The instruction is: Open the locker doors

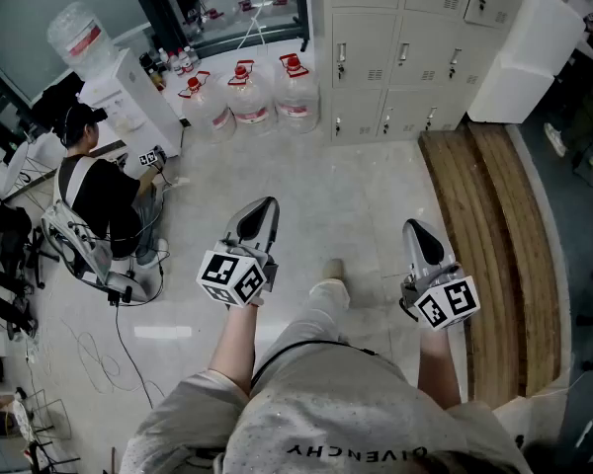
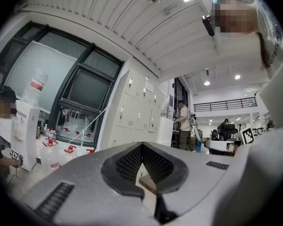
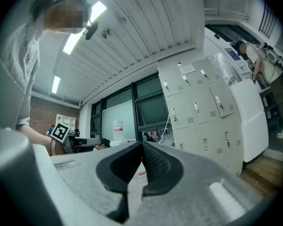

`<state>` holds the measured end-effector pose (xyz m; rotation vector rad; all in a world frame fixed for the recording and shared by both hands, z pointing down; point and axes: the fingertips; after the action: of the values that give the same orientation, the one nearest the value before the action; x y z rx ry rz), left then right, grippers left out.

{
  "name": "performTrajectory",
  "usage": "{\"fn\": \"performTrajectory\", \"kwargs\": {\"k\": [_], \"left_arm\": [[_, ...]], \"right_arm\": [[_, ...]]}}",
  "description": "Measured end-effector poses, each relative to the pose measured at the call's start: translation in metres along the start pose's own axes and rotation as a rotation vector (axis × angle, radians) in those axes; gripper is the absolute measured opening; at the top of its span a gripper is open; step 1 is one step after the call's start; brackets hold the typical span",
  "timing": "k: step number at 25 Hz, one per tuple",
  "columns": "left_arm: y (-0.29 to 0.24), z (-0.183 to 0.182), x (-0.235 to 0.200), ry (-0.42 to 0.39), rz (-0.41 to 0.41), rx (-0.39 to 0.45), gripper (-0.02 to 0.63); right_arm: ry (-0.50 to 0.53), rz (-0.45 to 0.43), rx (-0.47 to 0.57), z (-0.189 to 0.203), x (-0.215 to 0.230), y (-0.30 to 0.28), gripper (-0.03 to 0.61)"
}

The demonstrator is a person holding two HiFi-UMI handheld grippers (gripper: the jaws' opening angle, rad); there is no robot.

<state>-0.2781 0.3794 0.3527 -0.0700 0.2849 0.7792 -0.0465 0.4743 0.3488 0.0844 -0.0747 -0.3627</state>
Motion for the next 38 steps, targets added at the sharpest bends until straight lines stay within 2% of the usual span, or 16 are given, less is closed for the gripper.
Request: {"fn": "performTrajectory", "kwargs": {"k": [7,16,22,31,38], "left_arm": [[-0.068,0.029,-0.039,0.02,-0.026,-0.058,-0.002],[-0.221,0.03,-0.054,0.049,0.042,-0.066,-0.002],[-0.296,0.023,-0.095,0.05,0.004,-0.054,-0.002],[-0.359,0.027,-0.151,0.072,-0.022,-0.077,-0.002],[-0.361,0.04,-0.183,0.096,-0.073,-0.118,-0.002]], "right_arm": [[0.015,-0.011,-0.056,0.025,0.052,-0.049,-0.005],[0.032,0.009,-0.104,0.03,0.154,-0.135,-0.005],[0.003,0.015,-0.113,0.035,0.214,-0.198,-0.005],[-0.089,0.058,-0.141,0.058,0.276,-0.269,-0.003],[-0.186,0.041,-0.174,0.096,0.284,-0.299,-0.003]]}}
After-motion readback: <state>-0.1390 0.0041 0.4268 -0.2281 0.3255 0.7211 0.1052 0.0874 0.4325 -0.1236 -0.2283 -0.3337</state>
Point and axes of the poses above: the fingertips, and each gripper's own axes: y backward along the fingers, x to its right, z out of its underside, and after that the axes turned 4 degrees about y, right-handed
